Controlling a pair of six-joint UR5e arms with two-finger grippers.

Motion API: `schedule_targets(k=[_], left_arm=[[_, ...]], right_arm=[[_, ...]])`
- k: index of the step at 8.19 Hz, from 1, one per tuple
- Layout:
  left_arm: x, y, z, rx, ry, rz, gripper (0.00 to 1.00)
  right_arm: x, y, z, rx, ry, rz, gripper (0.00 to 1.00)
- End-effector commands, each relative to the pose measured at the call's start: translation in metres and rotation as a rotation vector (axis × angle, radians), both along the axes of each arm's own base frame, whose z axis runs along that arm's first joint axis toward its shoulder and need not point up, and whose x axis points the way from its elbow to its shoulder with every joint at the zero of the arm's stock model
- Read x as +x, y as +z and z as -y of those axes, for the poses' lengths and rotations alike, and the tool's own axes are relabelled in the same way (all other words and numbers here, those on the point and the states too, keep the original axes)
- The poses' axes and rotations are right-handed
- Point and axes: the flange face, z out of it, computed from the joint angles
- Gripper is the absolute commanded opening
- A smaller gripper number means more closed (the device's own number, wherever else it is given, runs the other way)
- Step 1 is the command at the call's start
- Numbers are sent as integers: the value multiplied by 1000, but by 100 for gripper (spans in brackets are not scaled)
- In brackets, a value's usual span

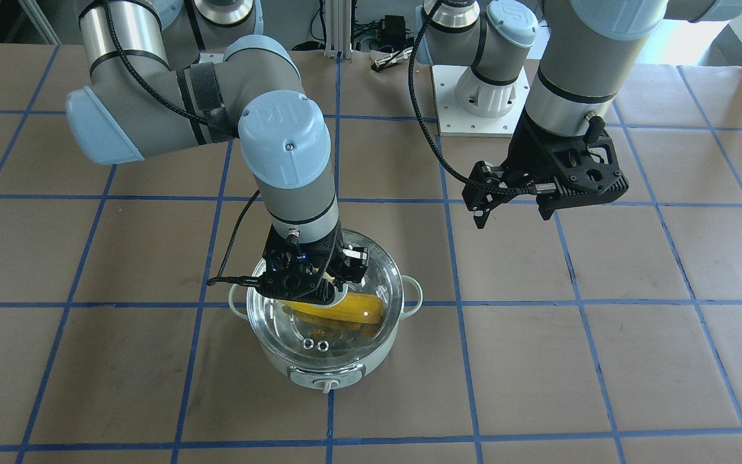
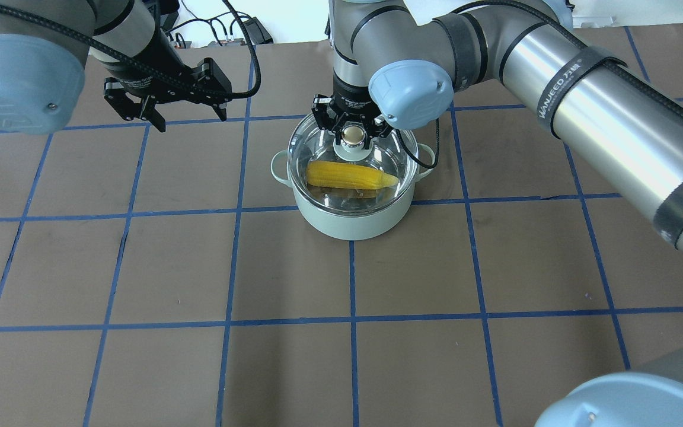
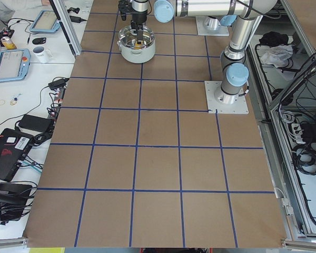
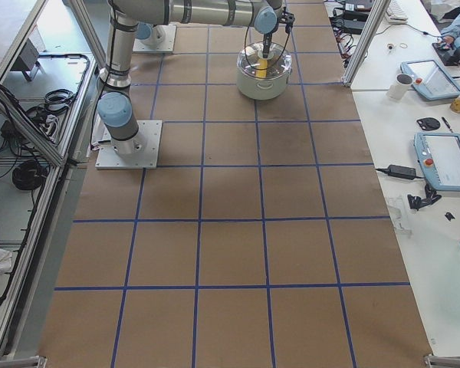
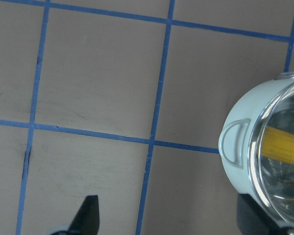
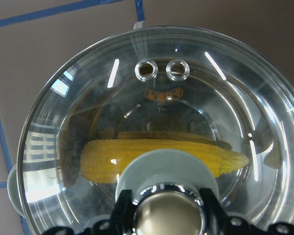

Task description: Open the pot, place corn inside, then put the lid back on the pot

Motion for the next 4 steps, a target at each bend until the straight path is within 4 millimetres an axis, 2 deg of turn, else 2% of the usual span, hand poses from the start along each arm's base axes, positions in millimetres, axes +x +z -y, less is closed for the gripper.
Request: schedule_targets(k=[1,3,4], left_arm=[[-4,-6,-16,36,-85,-30,100],[10,-8,-20,59,-72,108,100],[11,-6,-23,69,-74,115,100]], right_arm=[[0,-2,-1,4,1,1,22],[0,-2,-1,4,7,3,22],[0,-2,-1,3,9,3,23]])
